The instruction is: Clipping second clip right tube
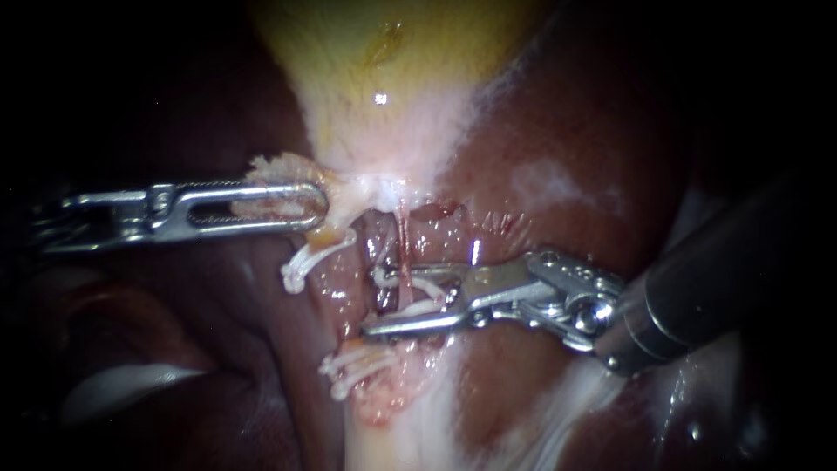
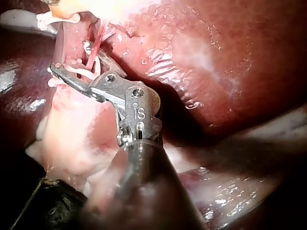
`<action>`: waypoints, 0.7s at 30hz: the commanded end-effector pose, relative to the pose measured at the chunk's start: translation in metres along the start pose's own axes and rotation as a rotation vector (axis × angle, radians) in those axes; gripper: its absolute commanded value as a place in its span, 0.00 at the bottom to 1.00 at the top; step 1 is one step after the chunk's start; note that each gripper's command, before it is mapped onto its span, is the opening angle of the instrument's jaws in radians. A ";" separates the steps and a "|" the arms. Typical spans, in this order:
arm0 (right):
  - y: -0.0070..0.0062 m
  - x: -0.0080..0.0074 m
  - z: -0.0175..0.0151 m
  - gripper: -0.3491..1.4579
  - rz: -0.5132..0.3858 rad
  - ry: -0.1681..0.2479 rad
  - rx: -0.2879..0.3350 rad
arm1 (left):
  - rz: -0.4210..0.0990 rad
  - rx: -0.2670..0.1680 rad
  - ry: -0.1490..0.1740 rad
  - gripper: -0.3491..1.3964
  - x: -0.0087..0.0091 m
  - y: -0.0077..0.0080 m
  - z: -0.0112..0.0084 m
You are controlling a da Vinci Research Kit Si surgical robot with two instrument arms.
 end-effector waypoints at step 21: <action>-0.0016 0.0001 0.0003 0.47 0.025 0.000 0.055 | 0.000 0.000 0.000 0.00 0.0000 0.0000 0.0000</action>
